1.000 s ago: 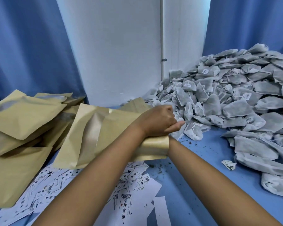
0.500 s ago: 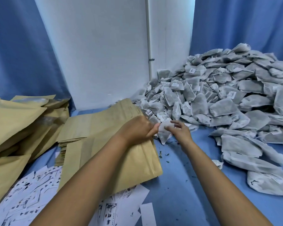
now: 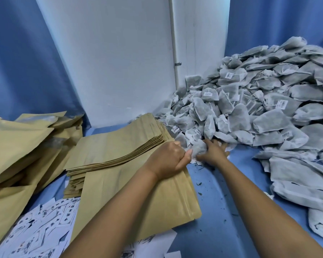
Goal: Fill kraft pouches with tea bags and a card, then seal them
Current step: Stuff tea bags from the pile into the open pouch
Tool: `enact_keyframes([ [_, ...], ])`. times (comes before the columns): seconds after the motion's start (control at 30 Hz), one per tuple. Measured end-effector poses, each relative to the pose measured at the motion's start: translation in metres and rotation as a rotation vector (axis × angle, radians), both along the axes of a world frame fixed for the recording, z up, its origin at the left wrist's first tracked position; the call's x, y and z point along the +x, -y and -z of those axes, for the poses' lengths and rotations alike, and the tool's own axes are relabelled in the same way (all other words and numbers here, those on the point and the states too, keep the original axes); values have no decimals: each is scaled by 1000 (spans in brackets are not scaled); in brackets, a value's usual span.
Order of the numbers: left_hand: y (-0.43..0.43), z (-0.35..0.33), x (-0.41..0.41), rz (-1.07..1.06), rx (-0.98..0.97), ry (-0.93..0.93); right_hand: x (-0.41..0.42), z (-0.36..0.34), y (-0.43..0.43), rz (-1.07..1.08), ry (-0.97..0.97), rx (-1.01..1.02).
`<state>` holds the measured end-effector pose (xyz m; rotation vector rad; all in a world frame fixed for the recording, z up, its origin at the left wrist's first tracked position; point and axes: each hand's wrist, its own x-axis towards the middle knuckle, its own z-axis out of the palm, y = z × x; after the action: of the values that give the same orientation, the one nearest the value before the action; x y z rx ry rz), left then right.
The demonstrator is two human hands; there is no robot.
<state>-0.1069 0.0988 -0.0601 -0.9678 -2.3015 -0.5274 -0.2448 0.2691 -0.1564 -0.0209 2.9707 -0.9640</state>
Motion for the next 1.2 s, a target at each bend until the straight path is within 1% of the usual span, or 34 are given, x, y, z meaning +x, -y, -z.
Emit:
enact_keyframes([
  [0.1,5,6,0,-19,52,36,13,3,-4,40,-141,-29],
  [0.13,8,8,1,-13,65,39,19,2,-9,24,-176,-102],
  [0.17,10,9,1,-8,74,42,25,-1,-15,-11,-176,-243],
  [0.2,11,11,2,-8,79,50,33,-6,-22,-72,-119,-455],
  [0.27,14,13,3,-13,81,81,51,-17,-36,-283,129,-974],
  [0.3,15,14,4,-17,83,101,60,-21,-42,-377,260,-1190],
  [0.33,15,15,5,-22,88,119,69,-24,-47,-443,350,-1332],
  [0.4,16,15,6,-26,118,128,83,-29,-51,-496,406,-1486],
  [0.5,15,15,6,-14,176,69,99,-32,-53,-521,468,-1729],
  [0.57,14,13,7,2,209,35,110,-38,-49,-567,541,-1848],
  [0.63,13,11,9,7,254,3,125,-46,-34,-670,569,-1859],
  [0.73,9,7,12,-5,302,-68,137,-51,-9,-829,626,-1793],
  [0.8,9,4,14,-2,311,-114,141,-51,1,-854,715,-1745],
  [0.87,15,1,13,-13,332,-124,140,-51,2,-812,774,-1690],
  [0.97,27,-1,13,-28,400,-104,135,-51,-3,-691,732,-1449],
  [1.0,28,-1,13,-22,400,-96,134,-51,-1,-684,722,-1370],
  [1.03,25,-1,15,-13,381,-89,136,-52,2,-714,709,-1310],
  [1.1,13,0,19,35,331,-66,145,-56,13,-860,750,-1198],
  [1.13,7,-1,21,67,334,-56,148,-57,21,-884,757,-1133],
  [1.17,1,-3,22,91,363,-51,151,-61,29,-861,726,-1038],
  [1.2,-4,-6,22,107,393,-50,152,-64,39,-793,634,-912],
])
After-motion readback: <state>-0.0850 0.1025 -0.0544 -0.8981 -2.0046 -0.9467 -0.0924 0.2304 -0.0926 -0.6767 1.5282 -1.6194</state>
